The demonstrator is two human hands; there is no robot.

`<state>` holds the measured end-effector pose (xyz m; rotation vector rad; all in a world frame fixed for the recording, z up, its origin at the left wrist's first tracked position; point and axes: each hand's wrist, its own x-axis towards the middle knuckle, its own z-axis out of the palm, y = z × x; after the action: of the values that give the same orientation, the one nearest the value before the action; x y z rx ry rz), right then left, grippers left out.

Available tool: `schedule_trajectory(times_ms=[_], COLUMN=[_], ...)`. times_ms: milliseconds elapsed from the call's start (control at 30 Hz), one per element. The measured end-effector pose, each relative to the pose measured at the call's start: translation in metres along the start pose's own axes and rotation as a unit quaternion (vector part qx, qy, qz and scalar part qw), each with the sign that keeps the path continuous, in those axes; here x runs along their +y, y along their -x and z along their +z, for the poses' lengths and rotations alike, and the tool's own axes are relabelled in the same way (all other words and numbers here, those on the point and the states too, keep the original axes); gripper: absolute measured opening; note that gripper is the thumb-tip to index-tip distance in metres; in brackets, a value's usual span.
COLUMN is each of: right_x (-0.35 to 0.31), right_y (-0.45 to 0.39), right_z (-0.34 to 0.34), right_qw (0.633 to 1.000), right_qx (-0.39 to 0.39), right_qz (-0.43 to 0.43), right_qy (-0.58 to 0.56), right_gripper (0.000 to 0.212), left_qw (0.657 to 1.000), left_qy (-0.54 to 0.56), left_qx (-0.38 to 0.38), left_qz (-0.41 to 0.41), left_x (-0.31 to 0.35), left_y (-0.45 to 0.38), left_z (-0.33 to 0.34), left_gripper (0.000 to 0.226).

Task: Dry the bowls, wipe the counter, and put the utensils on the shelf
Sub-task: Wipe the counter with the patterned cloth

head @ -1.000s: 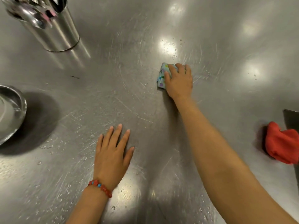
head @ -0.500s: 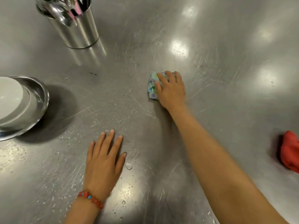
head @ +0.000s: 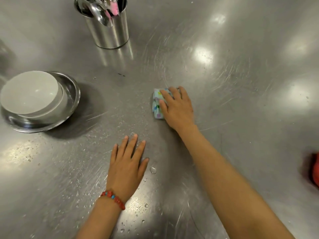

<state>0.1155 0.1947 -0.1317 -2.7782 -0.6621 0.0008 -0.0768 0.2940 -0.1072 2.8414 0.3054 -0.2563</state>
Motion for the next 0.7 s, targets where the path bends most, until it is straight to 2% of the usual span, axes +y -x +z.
schedule_trajectory(times_ms=[133, 267, 400, 500, 600, 700], right_x=[-0.015, -0.037, -0.065, -0.061, -0.065, -0.072], right_y=[-0.038, 0.022, 0.086, 0.058, 0.001, -0.03], right_z=[0.003, 0.011, 0.017, 0.017, 0.02, 0.022], right_qw=[0.999, 1.0, 0.998, 0.998, 1.0, 1.0], right_qx=[0.006, -0.008, 0.034, 0.027, -0.001, 0.003], right_qz=[0.052, 0.003, -0.053, -0.042, 0.004, 0.029], right_qy=[0.016, -0.009, -0.016, -0.038, -0.009, 0.011], right_gripper=[0.044, 0.044, 0.037, 0.037, 0.043, 0.043], left_qw=[1.0, 0.997, 0.994, 0.995, 0.995, 0.996], left_qy=[0.013, 0.038, 0.03, 0.024, 0.027, 0.024], left_qx=[0.021, 0.018, 0.005, 0.003, 0.008, 0.008], left_qz=[-0.012, -0.067, -0.104, -0.101, -0.096, -0.089], left_x=[-0.01, -0.037, -0.066, -0.074, -0.074, -0.076], left_y=[0.009, 0.029, 0.041, 0.041, 0.04, 0.04], left_z=[-0.006, -0.015, -0.014, -0.014, -0.013, -0.013], left_gripper=[0.06, 0.078, 0.09, 0.089, 0.082, 0.078])
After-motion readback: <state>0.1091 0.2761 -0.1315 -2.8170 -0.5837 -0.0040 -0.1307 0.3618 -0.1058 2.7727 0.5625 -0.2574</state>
